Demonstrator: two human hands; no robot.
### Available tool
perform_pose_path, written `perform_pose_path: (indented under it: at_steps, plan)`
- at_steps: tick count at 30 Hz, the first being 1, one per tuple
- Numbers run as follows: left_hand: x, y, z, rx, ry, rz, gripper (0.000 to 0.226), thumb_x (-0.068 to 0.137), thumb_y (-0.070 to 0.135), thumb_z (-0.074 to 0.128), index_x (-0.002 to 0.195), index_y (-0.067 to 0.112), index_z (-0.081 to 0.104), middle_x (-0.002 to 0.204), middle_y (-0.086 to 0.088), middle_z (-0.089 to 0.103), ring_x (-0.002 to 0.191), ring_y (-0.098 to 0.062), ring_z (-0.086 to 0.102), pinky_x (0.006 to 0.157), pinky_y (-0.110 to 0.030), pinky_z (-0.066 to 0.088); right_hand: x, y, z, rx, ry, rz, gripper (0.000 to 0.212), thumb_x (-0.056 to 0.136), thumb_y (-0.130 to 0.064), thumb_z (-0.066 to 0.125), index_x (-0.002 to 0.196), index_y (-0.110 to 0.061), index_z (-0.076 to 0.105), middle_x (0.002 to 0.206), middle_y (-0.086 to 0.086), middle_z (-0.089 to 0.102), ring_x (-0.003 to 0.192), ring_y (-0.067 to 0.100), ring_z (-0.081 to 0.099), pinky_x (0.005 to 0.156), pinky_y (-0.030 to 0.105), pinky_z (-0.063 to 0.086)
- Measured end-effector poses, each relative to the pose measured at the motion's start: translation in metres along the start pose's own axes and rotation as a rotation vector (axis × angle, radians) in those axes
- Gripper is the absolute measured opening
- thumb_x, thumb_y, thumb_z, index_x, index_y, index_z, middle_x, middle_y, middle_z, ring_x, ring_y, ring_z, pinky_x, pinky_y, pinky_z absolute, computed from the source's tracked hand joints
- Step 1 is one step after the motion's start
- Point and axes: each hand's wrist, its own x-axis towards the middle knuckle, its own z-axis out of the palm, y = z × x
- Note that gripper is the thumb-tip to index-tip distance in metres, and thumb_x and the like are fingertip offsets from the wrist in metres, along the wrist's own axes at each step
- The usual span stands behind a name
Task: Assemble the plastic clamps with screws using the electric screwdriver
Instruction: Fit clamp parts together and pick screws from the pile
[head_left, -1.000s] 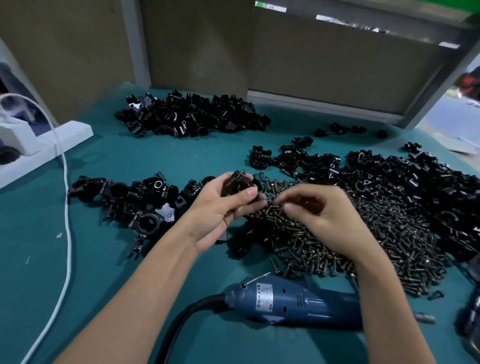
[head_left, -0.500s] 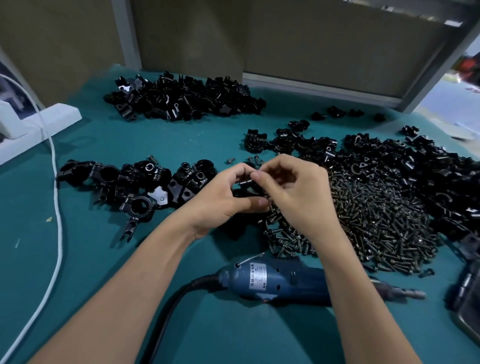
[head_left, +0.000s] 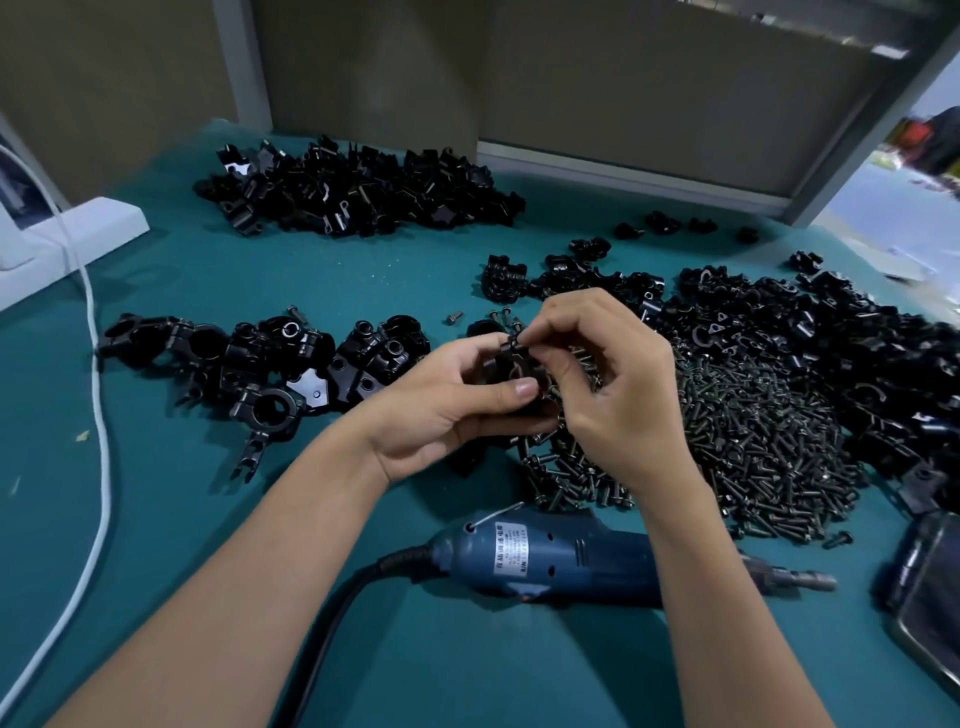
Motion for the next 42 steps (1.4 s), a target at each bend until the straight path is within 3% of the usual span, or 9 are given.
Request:
perform_pose_path:
  at_steps: [6,12,20,25,27,31,36,39,42]
  plan:
    - [-0.002,0.001,-0.004,-0.03,-0.031,-0.002,0.047,0.081,0.002,0.065,0.125,-0.008,0.051,0.103,-0.012,0.072,0.102,-0.024,0.07,0.082,-0.033,0.06,-0.003,-0.002,0.008,0.014,-0.072,0.038,0.022,0.082,0.017,0.056,0.09,-0.002,0.065,0.1,0.002,0.057,0.097,0.013,0.056,0.084,0.024,0.047]
    - [0.001,-0.001,-0.003,0.225,0.128,0.04,0.03,0.082,-0.003,0.067,0.111,0.0,0.058,0.118,-0.011,0.069,0.101,-0.026,0.072,0.078,-0.029,0.059,-0.004,0.0,0.016,-0.013,0.01,0.361,0.02,0.09,-0.035,0.067,0.09,-0.014,0.068,0.079,-0.007,0.064,0.073,0.007,0.061,0.063,0.022,0.051]
    - [0.001,0.001,-0.005,0.158,0.187,0.064,0.041,0.071,0.007,0.071,0.109,0.001,0.058,0.105,-0.013,0.066,0.097,-0.025,0.071,0.082,-0.035,0.061,-0.006,0.004,0.008,0.003,-0.03,0.294,0.006,0.091,-0.008,0.065,0.087,-0.011,0.061,0.076,-0.01,0.063,0.071,0.009,0.059,0.065,0.026,0.05]
    - [0.003,0.002,-0.005,-0.024,0.276,0.165,0.04,0.072,0.003,0.066,0.111,0.003,0.058,0.09,-0.008,0.068,0.087,-0.023,0.072,0.074,-0.03,0.061,-0.013,0.007,-0.014,0.01,-0.594,0.391,0.014,0.085,-0.009,0.072,0.082,-0.022,0.069,0.077,-0.013,0.067,0.073,0.002,0.061,0.068,0.013,0.045]
    - [0.002,0.002,-0.005,-0.077,0.273,0.19,0.04,0.073,0.001,0.064,0.113,0.004,0.057,0.09,-0.011,0.066,0.089,-0.026,0.072,0.076,-0.032,0.06,-0.023,0.002,-0.015,-0.006,-0.675,0.359,0.01,0.084,-0.011,0.074,0.086,-0.021,0.072,0.082,-0.014,0.069,0.078,-0.001,0.061,0.071,0.01,0.042]
    - [0.002,0.002,-0.005,-0.11,0.258,0.199,0.041,0.074,-0.002,0.064,0.114,0.004,0.057,0.089,-0.013,0.072,0.097,-0.03,0.072,0.079,-0.033,0.06,-0.046,-0.003,-0.033,-0.139,-0.47,0.344,0.016,0.087,-0.019,0.07,0.101,-0.025,0.072,0.103,-0.018,0.063,0.098,-0.003,0.058,0.09,0.014,0.045]
    - [0.004,0.001,-0.004,-0.131,0.26,0.192,0.041,0.071,-0.005,0.065,0.111,0.003,0.058,0.087,-0.012,0.074,0.097,-0.03,0.072,0.078,-0.033,0.061,-0.073,0.021,-0.098,-0.688,0.02,0.668,0.02,0.081,-0.011,0.075,0.098,-0.019,0.071,0.09,-0.006,0.066,0.076,0.01,0.058,0.072,0.029,0.048]
    - [0.004,0.0,-0.004,-0.138,0.263,0.184,0.041,0.07,-0.006,0.066,0.11,0.003,0.059,0.092,-0.014,0.074,0.098,-0.031,0.072,0.077,-0.031,0.06,-0.076,0.036,-0.112,-0.772,-0.03,0.792,0.03,0.079,-0.02,0.08,0.107,-0.014,0.072,0.093,0.005,0.071,0.077,0.019,0.062,0.071,0.026,0.046]
    - [0.005,0.0,-0.005,-0.137,0.26,0.184,0.042,0.07,-0.005,0.067,0.11,0.003,0.06,0.091,-0.013,0.074,0.099,-0.032,0.072,0.078,-0.032,0.06,-0.079,0.044,-0.108,-0.743,-0.086,0.833,0.031,0.08,-0.023,0.08,0.109,-0.014,0.073,0.079,0.007,0.072,0.047,0.014,0.06,0.049,0.021,0.044]
